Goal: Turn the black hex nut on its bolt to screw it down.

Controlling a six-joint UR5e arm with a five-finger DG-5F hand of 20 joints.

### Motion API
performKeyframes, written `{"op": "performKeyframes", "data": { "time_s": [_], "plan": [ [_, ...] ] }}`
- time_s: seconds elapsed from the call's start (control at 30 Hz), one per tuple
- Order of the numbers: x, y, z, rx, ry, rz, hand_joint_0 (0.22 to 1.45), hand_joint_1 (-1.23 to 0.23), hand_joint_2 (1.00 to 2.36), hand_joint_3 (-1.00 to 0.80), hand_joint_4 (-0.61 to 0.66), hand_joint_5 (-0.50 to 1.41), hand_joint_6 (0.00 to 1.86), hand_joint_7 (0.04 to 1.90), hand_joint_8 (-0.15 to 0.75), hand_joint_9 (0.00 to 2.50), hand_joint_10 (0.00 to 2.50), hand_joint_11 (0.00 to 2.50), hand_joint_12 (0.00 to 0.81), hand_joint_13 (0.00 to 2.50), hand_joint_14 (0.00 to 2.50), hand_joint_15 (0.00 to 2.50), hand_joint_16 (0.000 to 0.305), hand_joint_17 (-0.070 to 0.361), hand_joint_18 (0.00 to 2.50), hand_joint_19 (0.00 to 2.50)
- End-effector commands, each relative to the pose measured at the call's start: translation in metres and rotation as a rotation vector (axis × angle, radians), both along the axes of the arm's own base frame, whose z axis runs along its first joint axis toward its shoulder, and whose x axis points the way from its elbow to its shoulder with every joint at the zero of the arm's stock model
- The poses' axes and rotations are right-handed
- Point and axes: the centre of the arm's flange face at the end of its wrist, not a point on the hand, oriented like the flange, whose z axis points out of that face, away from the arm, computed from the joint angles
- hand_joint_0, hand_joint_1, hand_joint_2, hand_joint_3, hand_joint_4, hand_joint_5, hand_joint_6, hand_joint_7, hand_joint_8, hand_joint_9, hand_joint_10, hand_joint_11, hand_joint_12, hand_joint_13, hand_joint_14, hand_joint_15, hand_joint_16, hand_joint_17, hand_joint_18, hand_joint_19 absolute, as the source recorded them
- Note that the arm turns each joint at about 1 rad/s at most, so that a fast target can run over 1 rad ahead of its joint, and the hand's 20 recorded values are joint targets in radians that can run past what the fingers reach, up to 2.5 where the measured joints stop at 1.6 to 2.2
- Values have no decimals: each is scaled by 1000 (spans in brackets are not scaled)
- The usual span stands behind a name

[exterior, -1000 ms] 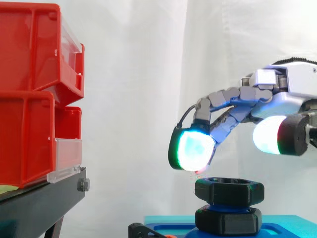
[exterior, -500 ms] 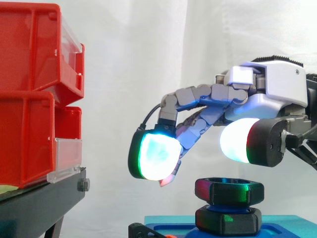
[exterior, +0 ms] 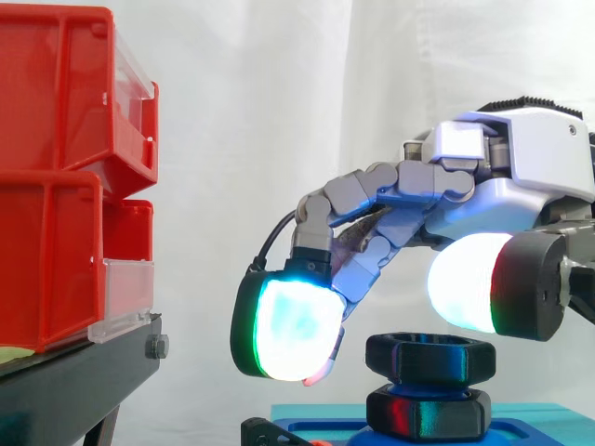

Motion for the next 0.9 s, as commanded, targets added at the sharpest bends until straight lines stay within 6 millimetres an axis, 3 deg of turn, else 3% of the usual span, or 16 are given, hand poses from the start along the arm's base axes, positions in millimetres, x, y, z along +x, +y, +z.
{"op": "performKeyframes", "data": {
  "time_s": [0.0, 0.1, 0.23, 0.33, 0.43, 0.6, 0.87],
  "plan": [
    [0, 0, 0, 1, 3, 2, 521, -343, 1000, -500, 314, -73, 696, 865, 350, 693, 10, 297, 365, 316, 1, 41, 53, 119, 258, 390],
    [0, 1, 0, -1, 2, 8, 507, -349, 1000, -500, 319, -126, 500, 1017, 305, 454, 3, 123, 371, 274, 0, 0, 55, 123, 237, 337],
    [-1, -1, 0, -1, -1, 8, 498, -356, 1000, -500, 187, -258, 501, 675, 260, 239, 0, 0, 366, 232, 0, 0, 56, 127, 186, 292],
    [0, -1, 0, -1, -2, 8, 485, -290, 1000, -500, 108, -300, 501, 655, 192, 0, 1, 0, 359, 49, 0, 0, 54, 122, 0, 349],
    [-1, -2, 0, -1, 1, 7, 457, -243, 1000, -500, 52, -300, 501, 646, 132, 0, 1, 0, 363, 0, 1, 0, 56, 127, 0, 329],
    [-2, -4, -1, -1, 10, 4, 416, -135, 1000, -500, 29, -300, 501, 664, 118, 0, 0, 83, 373, 0, 0, 19, 60, 135, 0, 343],
    [-6, -11, -4, -4, 34, 11, 423, -150, 1000, -500, 177, -300, 501, 669, 178, 0, 0, 18, 394, 0, 0, 0, 65, 146, 0, 333]
  ]
}}
